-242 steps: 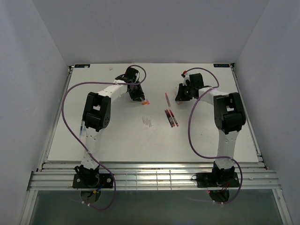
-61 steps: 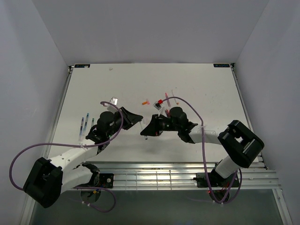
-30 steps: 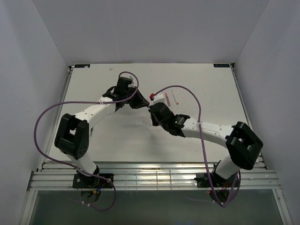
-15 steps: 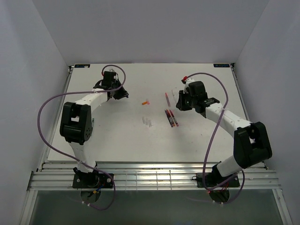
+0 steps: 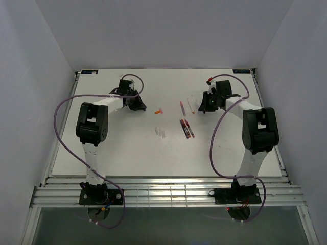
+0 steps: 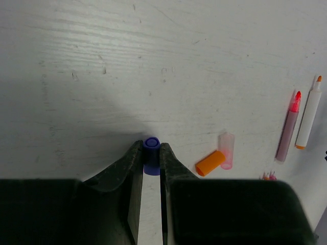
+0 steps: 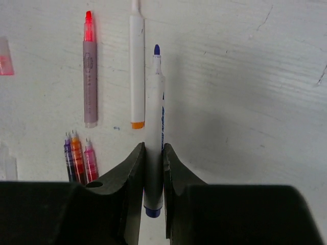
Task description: Open the pen caps
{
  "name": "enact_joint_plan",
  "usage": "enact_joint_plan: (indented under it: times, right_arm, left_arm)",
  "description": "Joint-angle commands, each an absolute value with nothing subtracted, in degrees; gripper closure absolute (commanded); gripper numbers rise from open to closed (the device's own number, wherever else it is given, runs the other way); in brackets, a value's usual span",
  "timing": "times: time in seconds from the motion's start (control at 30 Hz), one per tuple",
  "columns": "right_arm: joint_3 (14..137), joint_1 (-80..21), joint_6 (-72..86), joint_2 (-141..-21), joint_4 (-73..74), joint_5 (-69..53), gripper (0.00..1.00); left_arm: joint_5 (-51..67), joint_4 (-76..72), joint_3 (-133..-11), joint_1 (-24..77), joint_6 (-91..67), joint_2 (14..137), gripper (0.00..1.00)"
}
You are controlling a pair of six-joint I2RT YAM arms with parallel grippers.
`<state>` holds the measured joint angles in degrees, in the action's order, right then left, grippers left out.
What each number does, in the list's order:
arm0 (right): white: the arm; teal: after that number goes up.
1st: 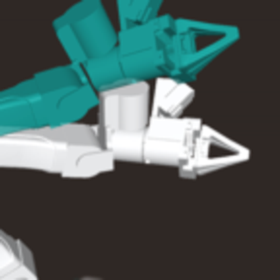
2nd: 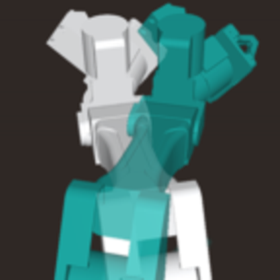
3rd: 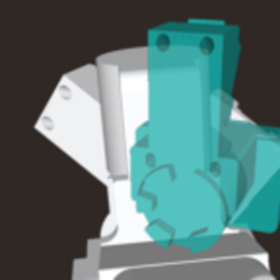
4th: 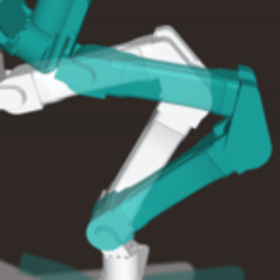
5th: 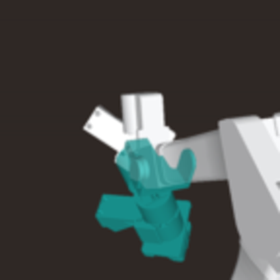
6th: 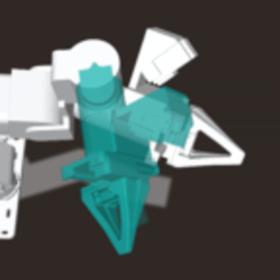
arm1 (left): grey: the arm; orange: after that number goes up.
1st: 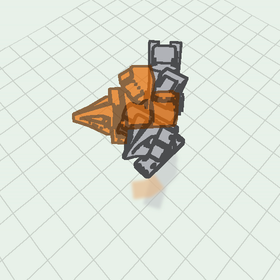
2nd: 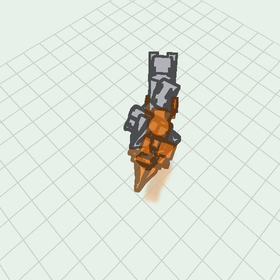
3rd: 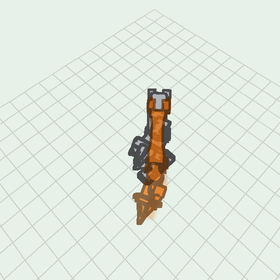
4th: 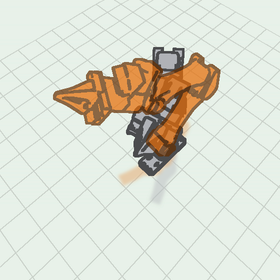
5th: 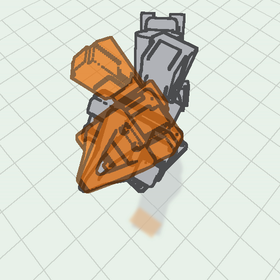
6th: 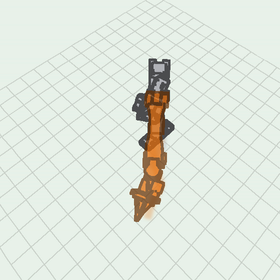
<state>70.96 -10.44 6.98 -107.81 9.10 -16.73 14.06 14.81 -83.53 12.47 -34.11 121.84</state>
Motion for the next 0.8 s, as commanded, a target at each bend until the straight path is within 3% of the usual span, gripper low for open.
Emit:
enact_joint_plan:
  times: [0.0, 0.3, 0.77]
  right_arm:
    - [76.36, -9.49, 4.92, -111.86, 8.79, -20.65, 0.92]
    - [82.09, -9.49, 4.13, -118.65, 8.79, -18.9, 0.92]
    - [84.55, -9.4, 5.45, -123.31, 8.88, -18.28, 0.8]
  left_arm:
    - [17.05, 13.71, -85.95, 12.22, -31.91, 122.33, 0.96]
    - [21.97, 12.48, -88.95, 12.22, -29.71, 126.65, 0.89]
    - [28.83, 5.36, -78.14, 12.39, -31.38, 122.96, 0.81]
